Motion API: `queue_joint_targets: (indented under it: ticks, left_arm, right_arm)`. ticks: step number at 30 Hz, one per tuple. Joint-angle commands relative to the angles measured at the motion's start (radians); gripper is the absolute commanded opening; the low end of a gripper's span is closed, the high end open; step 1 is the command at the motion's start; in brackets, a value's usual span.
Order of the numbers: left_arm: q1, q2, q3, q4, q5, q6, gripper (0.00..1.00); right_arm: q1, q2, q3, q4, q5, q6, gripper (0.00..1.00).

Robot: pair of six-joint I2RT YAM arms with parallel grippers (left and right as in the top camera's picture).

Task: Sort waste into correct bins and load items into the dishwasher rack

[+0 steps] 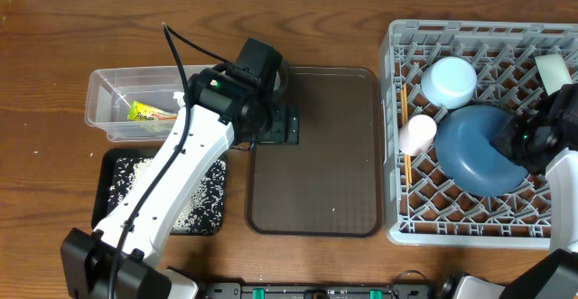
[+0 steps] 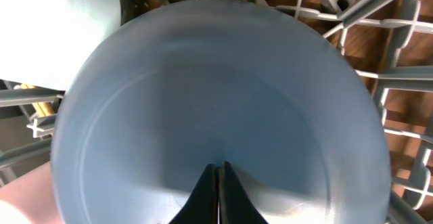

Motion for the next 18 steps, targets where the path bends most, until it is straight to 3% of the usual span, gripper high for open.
queue_joint_targets:
  ticks: [1, 6, 8, 10, 11, 18]
  left_arm:
    - [0.0, -0.014, 0.019, -0.002, -0.016, 0.012, 0.91]
    - [0.0, -0.014, 0.019, -0.002, -0.016, 0.013, 0.92]
    - [0.0, -0.014, 0.019, -0.002, -0.016, 0.013, 0.92]
    - [0.0, -0.014, 0.019, -0.002, -0.016, 0.013, 0.91]
    - [0.0, -0.014, 0.019, -0.002, -0.016, 0.013, 0.91]
    - [0.0, -0.014, 0.019, -0.002, -0.016, 0.013, 0.92]
  right_arm:
    - [0.008, 0.036, -0.014, -0.019, -0.101, 0.014, 0.06]
    - [0.012, 0.036, 0.076, -0.016, -0.491, -0.174, 0.17]
    - [0.018, 0.036, 0.11, -0.016, -0.687, -0.291, 0.27]
    - [0.026, 0.036, 0.136, -0.01, -0.821, -0.366, 0.56]
    - [0.029, 0.036, 0.141, 0.008, -0.835, -0.367, 0.99]
    - [0.028, 0.036, 0.141, 0.055, -0.652, -0.367, 0.99]
